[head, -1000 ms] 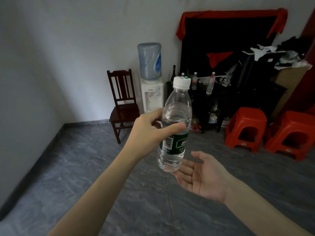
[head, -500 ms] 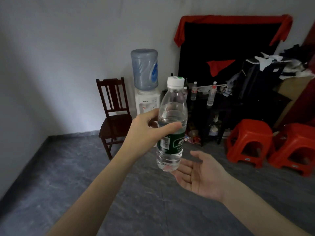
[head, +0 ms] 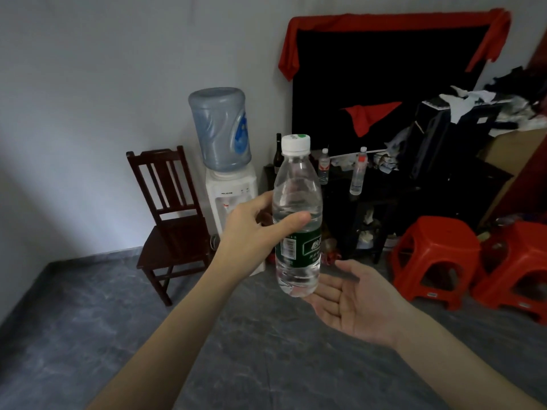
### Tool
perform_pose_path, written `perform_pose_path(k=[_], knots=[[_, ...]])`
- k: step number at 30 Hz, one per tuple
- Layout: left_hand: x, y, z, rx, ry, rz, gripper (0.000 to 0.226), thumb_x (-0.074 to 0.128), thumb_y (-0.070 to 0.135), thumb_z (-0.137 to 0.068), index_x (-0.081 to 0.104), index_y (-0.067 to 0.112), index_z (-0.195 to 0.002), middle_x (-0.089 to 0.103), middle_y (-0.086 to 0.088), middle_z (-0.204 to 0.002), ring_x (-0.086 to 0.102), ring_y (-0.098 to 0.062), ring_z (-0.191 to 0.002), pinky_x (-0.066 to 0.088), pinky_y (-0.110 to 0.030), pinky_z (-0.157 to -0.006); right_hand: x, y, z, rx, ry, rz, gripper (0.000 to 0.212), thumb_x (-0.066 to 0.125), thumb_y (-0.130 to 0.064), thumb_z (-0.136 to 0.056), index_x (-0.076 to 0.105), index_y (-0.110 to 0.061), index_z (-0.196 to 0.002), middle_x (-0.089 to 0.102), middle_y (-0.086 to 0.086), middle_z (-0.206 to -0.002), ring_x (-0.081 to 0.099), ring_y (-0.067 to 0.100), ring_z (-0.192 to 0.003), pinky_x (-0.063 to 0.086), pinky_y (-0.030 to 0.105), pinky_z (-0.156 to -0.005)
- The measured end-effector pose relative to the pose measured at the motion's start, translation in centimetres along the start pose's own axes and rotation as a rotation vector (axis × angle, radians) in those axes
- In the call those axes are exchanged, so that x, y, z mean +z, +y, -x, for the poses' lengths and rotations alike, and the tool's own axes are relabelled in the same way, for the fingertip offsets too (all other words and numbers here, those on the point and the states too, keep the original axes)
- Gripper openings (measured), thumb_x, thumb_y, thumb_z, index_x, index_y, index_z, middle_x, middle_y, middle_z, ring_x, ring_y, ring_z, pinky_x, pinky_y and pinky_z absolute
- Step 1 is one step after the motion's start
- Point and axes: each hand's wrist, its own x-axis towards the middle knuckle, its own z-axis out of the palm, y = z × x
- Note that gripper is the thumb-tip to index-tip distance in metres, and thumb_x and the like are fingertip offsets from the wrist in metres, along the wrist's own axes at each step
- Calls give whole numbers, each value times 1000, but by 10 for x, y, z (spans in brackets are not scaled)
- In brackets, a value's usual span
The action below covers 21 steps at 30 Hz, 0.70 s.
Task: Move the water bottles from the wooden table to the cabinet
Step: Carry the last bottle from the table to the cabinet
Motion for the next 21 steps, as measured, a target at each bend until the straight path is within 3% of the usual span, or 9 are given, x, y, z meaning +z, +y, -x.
perform_pose_path(k=[8, 12, 15, 21], knots=[[68, -15, -123, -32, -7, 12, 49, 79, 49, -73, 76, 25, -115, 80, 10, -102, 76, -9, -100, 61, -41, -92, -55, -127, -45, 4, -43, 62, 51, 42, -35, -98, 63, -1, -128, 68, 17, -125, 71, 23, -95, 51, 31, -79], [91, -20, -168, -56, -34, -11, 35, 82, 33, -82, 76, 24, -114, 80, 10, -103, 75, -10, -101, 59, -43, -96, -75, -165, -66, 23, -49, 38, 49, 41, -33, -98, 63, -1, -128, 68, 17, -126, 73, 23, -94, 55, 31, -76], [105, -29, -200, -69, -34, 5, 37, 83, 39, -79, 76, 25, -113, 81, 8, -102, 76, -12, -100, 59, -42, -94, -88, -192, -79, 23, -54, 45, 47, 43, -30, -97, 64, 0, -126, 70, 16, -122, 73, 24, -97, 53, 33, -81], [127, -56, -269, -78, -72, -19, 29, 82, 34, -79, 79, 25, -106, 81, 8, -97, 77, -10, -95, 58, -31, -86, -114, -243, -116, 36, -61, 18, 50, 50, -28, -88, 64, -1, -127, 68, 16, -126, 64, 26, -119, 57, 31, -75]])
